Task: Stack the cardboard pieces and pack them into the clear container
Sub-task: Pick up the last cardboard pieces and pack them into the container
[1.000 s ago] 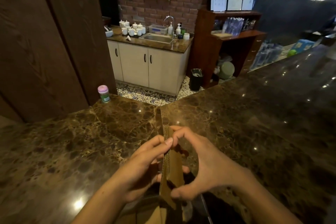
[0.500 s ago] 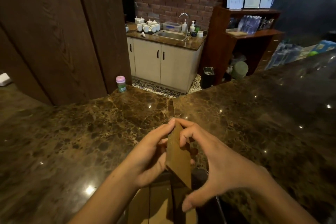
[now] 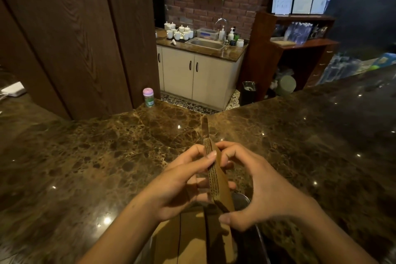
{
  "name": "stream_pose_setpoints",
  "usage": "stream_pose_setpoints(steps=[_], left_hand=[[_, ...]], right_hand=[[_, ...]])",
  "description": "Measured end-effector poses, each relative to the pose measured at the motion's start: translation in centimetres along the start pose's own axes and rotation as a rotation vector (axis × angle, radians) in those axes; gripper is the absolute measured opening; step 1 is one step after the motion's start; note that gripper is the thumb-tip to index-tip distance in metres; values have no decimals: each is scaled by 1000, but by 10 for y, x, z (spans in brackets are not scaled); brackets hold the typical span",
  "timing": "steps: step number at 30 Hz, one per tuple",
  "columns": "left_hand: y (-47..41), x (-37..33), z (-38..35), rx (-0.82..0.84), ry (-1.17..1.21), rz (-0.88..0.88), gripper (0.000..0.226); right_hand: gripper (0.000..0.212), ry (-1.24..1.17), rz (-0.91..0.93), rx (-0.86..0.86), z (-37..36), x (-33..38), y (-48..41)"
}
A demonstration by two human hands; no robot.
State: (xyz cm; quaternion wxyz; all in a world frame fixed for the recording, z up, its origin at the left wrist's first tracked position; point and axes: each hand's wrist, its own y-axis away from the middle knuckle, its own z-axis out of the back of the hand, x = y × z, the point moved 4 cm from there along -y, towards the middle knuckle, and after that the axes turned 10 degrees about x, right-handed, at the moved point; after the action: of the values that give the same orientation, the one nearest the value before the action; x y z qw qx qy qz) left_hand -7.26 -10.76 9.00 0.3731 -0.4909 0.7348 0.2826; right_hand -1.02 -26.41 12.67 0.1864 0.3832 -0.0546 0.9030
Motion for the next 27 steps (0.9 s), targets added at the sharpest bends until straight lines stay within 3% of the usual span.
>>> stream_pose_setpoints(steps=[6, 12, 17, 19, 21, 23, 25, 27], left_hand=[[5, 4, -1, 52, 39, -19, 64], [10, 18, -2, 177, 175, 26, 56], [19, 39, -1, 136, 313, 136, 57], [24, 51, 7, -11, 39, 230, 54], [36, 51, 13, -141, -502, 225, 44], [49, 51, 13, -113, -1077, 224, 40], [60, 62, 18, -1, -1607, 355, 57], [68, 77, 26, 77, -1783, 462, 70]], right_hand=[[82, 75, 15, -30, -1, -2, -1], [79, 155, 4, 24, -13, -4, -1], [78, 159, -19, 76, -23, -9, 1], [78, 222, -68, 116, -24, -12, 5], [80, 364, -151, 189, -27, -20, 13], [87, 471, -243, 300, -36, -27, 21], [95, 497, -293, 420, -48, -31, 26], [101, 524, -317, 531, -60, -32, 28]])
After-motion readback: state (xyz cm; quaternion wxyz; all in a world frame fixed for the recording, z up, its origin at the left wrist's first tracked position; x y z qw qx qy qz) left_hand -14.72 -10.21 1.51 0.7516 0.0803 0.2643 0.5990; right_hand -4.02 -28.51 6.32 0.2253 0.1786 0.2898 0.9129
